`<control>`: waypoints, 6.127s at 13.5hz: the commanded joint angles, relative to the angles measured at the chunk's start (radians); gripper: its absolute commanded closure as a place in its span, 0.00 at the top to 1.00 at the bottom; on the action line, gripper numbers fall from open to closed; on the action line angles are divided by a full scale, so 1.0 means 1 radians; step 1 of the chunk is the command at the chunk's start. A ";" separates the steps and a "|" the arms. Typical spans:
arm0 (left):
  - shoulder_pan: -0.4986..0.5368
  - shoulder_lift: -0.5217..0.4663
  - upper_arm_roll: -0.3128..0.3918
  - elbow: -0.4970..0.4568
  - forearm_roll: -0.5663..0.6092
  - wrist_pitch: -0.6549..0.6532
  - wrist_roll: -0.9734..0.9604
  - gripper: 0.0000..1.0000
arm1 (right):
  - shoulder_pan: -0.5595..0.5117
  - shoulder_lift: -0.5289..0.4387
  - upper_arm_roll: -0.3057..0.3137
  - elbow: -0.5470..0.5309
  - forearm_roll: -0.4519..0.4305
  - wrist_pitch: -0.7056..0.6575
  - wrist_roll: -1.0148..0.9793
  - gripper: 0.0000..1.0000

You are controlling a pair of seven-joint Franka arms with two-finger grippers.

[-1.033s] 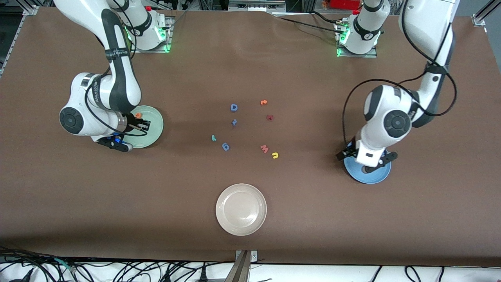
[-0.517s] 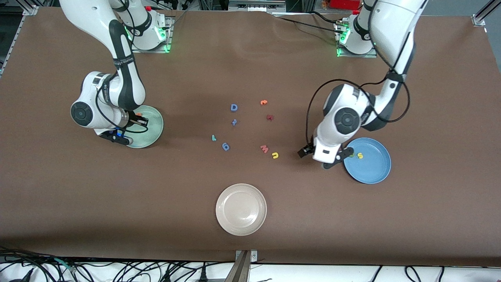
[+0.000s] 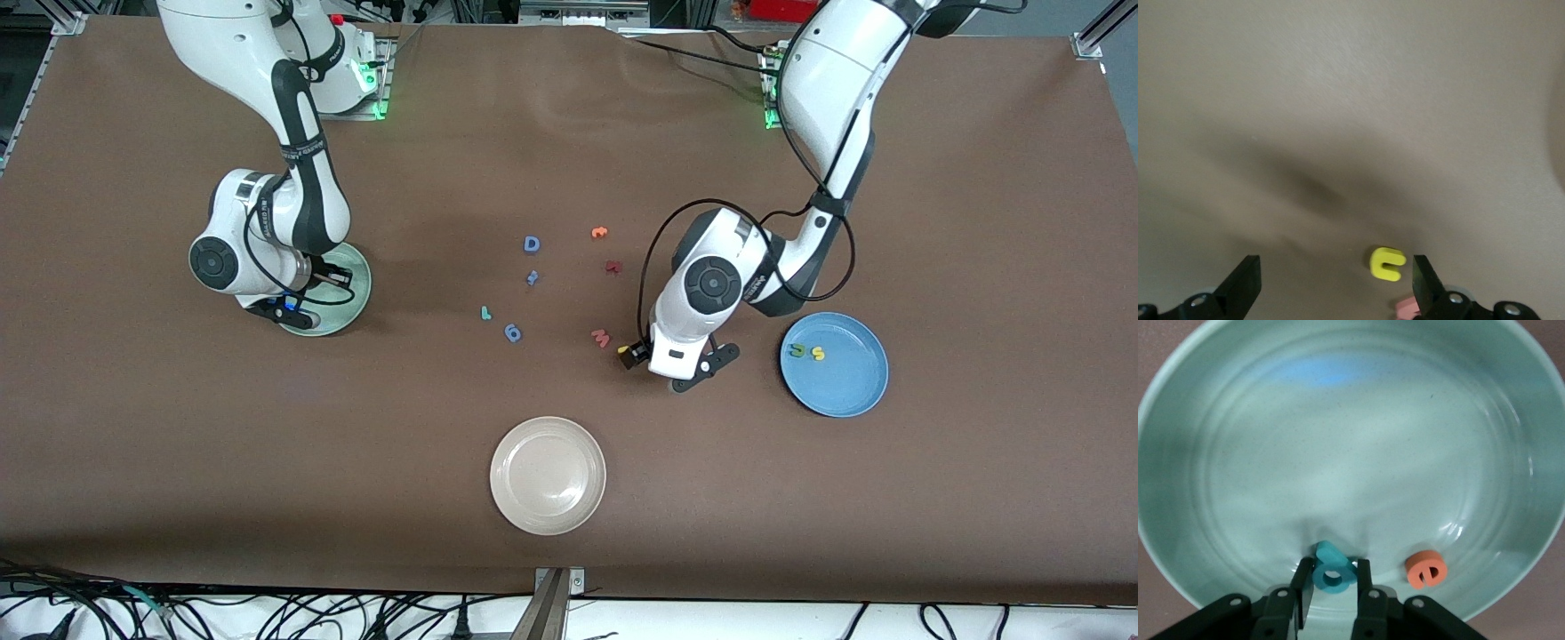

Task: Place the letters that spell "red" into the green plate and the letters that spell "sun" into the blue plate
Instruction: 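Release the d on the green plate while the left gripper grasps the yellow c, then lift the yellow c with the left gripper while the right gripper reaches a teal letter, then drop the c on the blue plate while the right gripper grasps the teal t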

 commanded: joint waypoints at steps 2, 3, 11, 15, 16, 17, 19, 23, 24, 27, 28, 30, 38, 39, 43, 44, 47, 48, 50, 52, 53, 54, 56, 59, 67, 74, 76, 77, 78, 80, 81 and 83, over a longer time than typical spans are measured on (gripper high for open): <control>-0.049 0.064 0.007 0.050 -0.007 0.020 -0.057 1.00 | 0.005 -0.003 -0.005 0.001 0.024 -0.003 -0.021 0.99; -0.055 0.072 0.007 0.052 0.002 0.020 -0.057 1.00 | 0.005 -0.010 -0.005 0.008 0.024 -0.010 -0.021 0.99; -0.052 0.080 0.007 0.052 0.007 0.022 -0.052 0.92 | 0.005 -0.049 -0.083 0.234 0.013 -0.300 -0.008 0.99; -0.050 0.088 0.007 0.053 0.007 0.022 -0.055 0.84 | 0.004 -0.040 -0.099 0.411 0.009 -0.427 0.063 0.99; -0.050 0.088 0.007 0.053 0.007 0.022 -0.057 0.81 | 0.005 -0.032 -0.096 0.454 0.009 -0.455 0.107 0.99; -0.050 0.088 0.005 0.053 0.007 0.022 -0.057 0.78 | 0.007 -0.020 -0.090 0.492 0.009 -0.477 0.147 0.99; -0.050 0.089 0.007 0.062 0.007 0.022 -0.058 0.71 | 0.031 -0.018 -0.076 0.527 0.020 -0.484 0.236 0.99; -0.047 0.101 0.007 0.090 0.005 0.022 -0.060 0.60 | 0.039 0.023 0.013 0.607 0.024 -0.469 0.392 0.99; -0.047 0.103 0.007 0.091 0.005 0.022 -0.060 0.59 | 0.039 0.034 0.031 0.617 0.038 -0.468 0.425 0.99; -0.047 0.106 0.008 0.090 0.007 0.022 -0.069 0.57 | 0.041 0.066 0.073 0.617 0.115 -0.402 0.454 0.99; -0.047 0.111 0.008 0.090 0.007 0.022 -0.073 0.57 | 0.041 0.078 0.102 0.617 0.115 -0.371 0.456 0.99; -0.049 0.111 0.008 0.090 0.007 0.029 -0.078 0.56 | 0.041 0.100 0.136 0.617 0.113 -0.307 0.470 0.99; -0.055 0.111 0.008 0.091 0.008 0.045 -0.123 0.29 | 0.116 0.229 0.163 0.610 0.115 -0.176 0.471 0.99; -0.055 0.111 0.008 0.091 0.008 0.045 -0.124 0.25 | 0.114 0.246 0.172 0.610 0.116 -0.176 0.471 0.99; -0.032 0.065 0.007 0.085 0.011 0.037 -0.113 0.17 | 0.114 0.284 0.205 0.598 0.139 -0.144 0.473 0.98; -0.020 0.054 0.008 0.081 0.011 0.031 -0.109 0.16 | 0.114 0.290 0.221 0.597 0.147 -0.126 0.473 0.94; 0.031 0.005 0.008 0.073 0.010 -0.088 0.007 0.15 | 0.113 0.292 0.226 0.592 0.151 -0.121 0.473 0.72; 0.042 -0.015 0.010 0.064 0.008 -0.154 0.085 0.15 | 0.113 0.298 0.226 0.592 0.151 -0.121 0.473 0.72; 0.097 -0.070 0.014 0.032 0.008 -0.246 0.225 0.15 | 0.113 0.298 0.226 0.586 0.151 -0.121 0.471 0.72; 0.163 -0.128 0.033 -0.006 0.010 -0.335 0.407 0.15 | 0.113 0.299 0.226 0.583 0.151 -0.119 0.471 0.56; 0.177 -0.153 0.060 -0.028 0.010 -0.354 0.483 0.15 | 0.113 0.299 0.226 0.583 0.151 -0.119 0.471 0.56; 0.190 -0.172 0.085 -0.045 0.010 -0.356 0.552 0.15 | 0.113 0.301 0.226 0.583 0.151 -0.113 0.471 0.56; 0.236 -0.201 0.108 -0.077 0.011 -0.359 0.696 0.15 | 0.114 0.303 0.226 0.583 0.151 -0.106 0.471 0.54; 0.264 -0.199 0.151 -0.096 0.040 -0.348 0.828 0.15 | 0.116 0.303 0.228 0.583 0.150 -0.080 0.470 0.48; 0.327 -0.138 0.151 -0.080 0.137 -0.247 0.891 0.71 | 0.116 0.303 0.232 0.568 0.148 -0.064 0.453 0.38; 0.341 -0.321 0.149 -0.183 0.085 -0.300 0.937 1.00 | 0.116 0.303 0.231 0.564 0.136 -0.064 0.453 0.09; 0.344 -0.424 0.152 -0.250 0.011 -0.348 1.017 1.00 | 0.117 0.301 0.229 0.564 0.135 -0.069 0.456 0.08; 0.349 -0.460 0.159 -0.252 0.010 -0.415 1.054 1.00 | 0.116 0.293 0.226 0.566 0.135 -0.076 0.456 0.08; 0.349 -0.497 0.175 -0.252 0.010 -0.482 1.083 1.00 | 0.116 0.284 0.220 0.566 0.135 -0.079 0.451 0.08; 0.350 -0.552 0.201 -0.246 0.007 -0.590 1.169 1.00 | 0.117 0.254 0.176 0.574 0.133 -0.136 0.450 0.08; 0.343 -0.586 0.233 -0.244 0.007 -0.634 1.187 1.00 | 0.117 0.235 0.156 0.575 0.119 -0.168 0.439 0.08; 0.338 -0.647 0.257 -0.234 0.007 -0.704 1.201 1.00 | 0.117 0.191 0.104 0.577 0.092 -0.242 0.410 0.08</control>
